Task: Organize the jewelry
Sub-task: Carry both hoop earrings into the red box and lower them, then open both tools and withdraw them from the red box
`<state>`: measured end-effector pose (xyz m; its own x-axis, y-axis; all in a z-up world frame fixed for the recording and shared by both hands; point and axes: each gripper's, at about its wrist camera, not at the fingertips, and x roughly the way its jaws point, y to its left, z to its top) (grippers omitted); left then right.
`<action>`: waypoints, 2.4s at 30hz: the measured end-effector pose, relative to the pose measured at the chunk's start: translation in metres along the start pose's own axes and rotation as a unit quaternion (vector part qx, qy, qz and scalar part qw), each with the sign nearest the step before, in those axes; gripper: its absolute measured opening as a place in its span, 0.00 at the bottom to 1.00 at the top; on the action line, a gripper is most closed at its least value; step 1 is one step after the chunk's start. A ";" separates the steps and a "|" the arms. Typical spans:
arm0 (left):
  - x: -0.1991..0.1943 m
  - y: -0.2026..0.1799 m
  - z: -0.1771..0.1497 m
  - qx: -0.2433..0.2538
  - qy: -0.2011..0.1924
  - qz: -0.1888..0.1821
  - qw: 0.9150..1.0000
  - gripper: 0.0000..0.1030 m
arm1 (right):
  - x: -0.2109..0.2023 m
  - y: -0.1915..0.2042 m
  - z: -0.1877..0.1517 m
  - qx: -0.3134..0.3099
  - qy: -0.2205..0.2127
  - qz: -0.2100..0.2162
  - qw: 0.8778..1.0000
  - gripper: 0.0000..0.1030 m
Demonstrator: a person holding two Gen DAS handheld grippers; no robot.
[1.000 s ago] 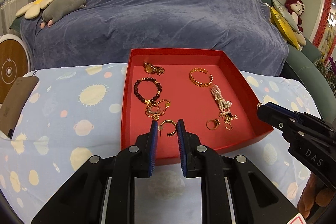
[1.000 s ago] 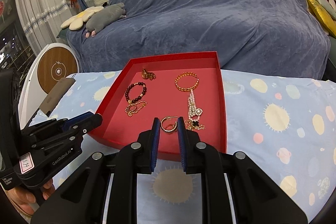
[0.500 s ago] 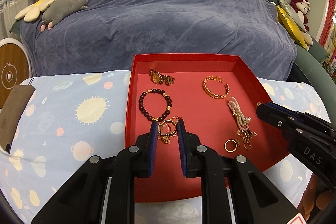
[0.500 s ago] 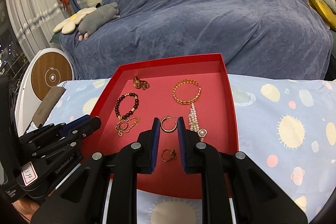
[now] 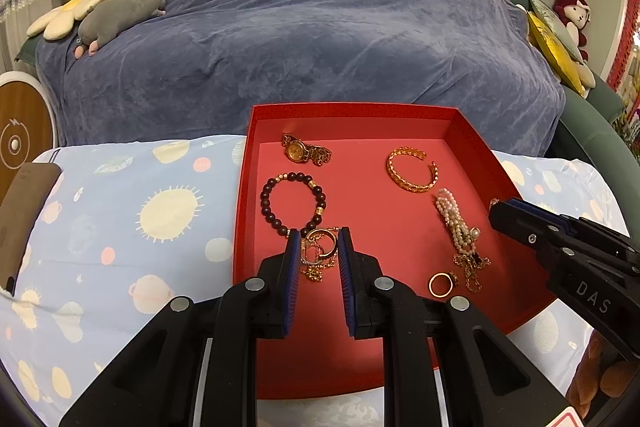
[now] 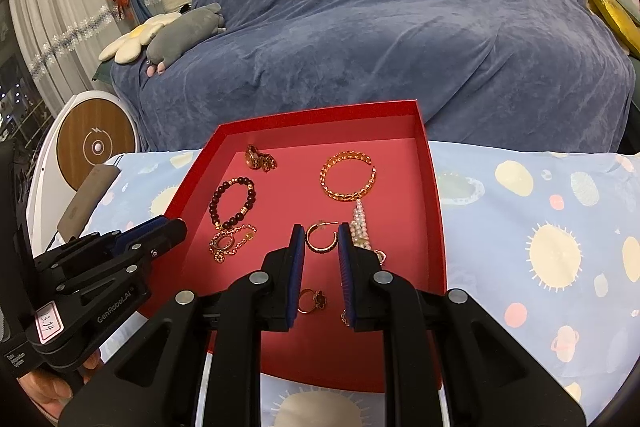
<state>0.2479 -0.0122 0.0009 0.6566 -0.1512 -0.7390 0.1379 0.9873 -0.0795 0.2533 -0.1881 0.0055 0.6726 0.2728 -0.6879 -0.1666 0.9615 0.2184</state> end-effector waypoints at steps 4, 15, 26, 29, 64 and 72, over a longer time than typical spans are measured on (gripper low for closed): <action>0.002 0.000 0.001 0.001 -0.001 0.000 1.000 0.15 | 0.006 0.001 0.000 0.000 0.004 0.001 1.000 0.16; 0.010 0.001 0.001 -0.001 0.006 0.004 1.000 0.15 | 0.019 0.007 0.002 -0.008 0.012 -0.001 1.000 0.16; 0.017 0.006 0.001 -0.007 0.012 0.006 1.000 0.15 | 0.032 0.007 0.002 -0.009 0.022 -0.002 1.000 0.16; 0.020 0.006 0.000 -0.007 0.015 0.005 1.000 0.15 | 0.034 0.007 0.001 -0.010 0.024 -0.004 1.000 0.16; -0.042 0.012 -0.008 -0.002 -0.012 0.031 0.999 0.60 | -0.048 -0.002 -0.014 0.000 -0.012 -0.024 1.000 0.52; -0.067 0.025 -0.027 -0.026 -0.018 0.034 0.999 0.61 | -0.077 -0.010 -0.038 0.014 -0.011 -0.024 1.000 0.62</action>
<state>0.1875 0.0239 0.0300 0.6889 -0.0838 -0.7200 0.0540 0.9965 -0.0643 0.1762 -0.2179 0.0300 0.6953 0.2256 -0.6824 -0.1140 0.9721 0.2051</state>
